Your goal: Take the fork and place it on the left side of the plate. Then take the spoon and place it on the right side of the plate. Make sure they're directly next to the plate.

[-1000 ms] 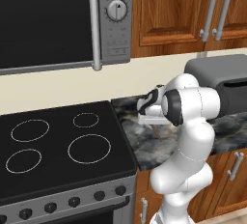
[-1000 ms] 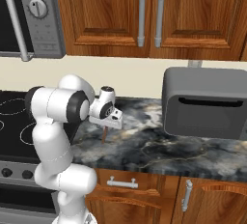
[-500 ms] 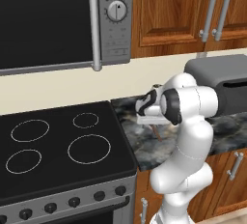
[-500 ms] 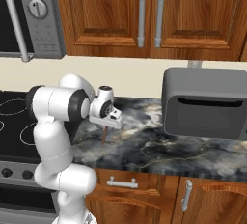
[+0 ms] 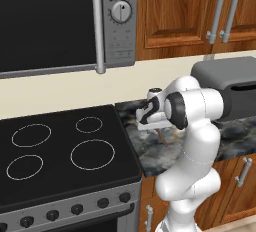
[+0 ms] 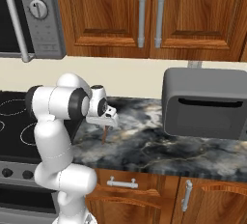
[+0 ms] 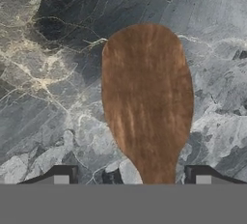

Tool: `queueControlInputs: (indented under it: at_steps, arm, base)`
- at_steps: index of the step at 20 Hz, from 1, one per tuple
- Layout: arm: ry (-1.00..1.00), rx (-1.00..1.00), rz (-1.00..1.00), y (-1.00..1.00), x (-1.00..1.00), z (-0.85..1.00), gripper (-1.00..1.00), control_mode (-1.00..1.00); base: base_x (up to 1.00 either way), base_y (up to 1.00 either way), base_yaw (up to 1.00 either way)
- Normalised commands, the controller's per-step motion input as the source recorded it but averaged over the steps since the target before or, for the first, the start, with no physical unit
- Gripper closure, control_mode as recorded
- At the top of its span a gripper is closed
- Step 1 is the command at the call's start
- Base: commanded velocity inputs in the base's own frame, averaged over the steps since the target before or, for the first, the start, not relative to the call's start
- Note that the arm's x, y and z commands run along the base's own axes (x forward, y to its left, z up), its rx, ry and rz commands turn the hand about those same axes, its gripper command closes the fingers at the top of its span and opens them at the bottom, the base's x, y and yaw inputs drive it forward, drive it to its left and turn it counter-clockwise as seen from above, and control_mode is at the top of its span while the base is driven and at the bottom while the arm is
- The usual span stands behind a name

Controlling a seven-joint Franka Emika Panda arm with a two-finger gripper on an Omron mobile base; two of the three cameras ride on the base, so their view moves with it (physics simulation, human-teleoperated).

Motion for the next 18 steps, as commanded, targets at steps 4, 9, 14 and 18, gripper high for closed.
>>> queueControlInputs:
  at_steps: [4,9,14,18]
  arm:
    - [0.0,0.0,0.0,-0.24,0.0,-0.83,-1.0,-1.0]
    - [0.0,0.0,0.0,-0.34,-0.07,-0.86,-1.0,-1.0]
    - [0.0,0.0,0.0,-0.03,-0.1,-1.0,1.0,-1.0]
    - [0.0,0.0,-0.01,0.02,-0.01,-1.0,1.0,-1.0]
  base:
    - [0.0,0.0,0.0]
    - [0.0,0.0,0.0]
    - [0.0,0.0,0.0]
    - [0.0,0.0,0.0]
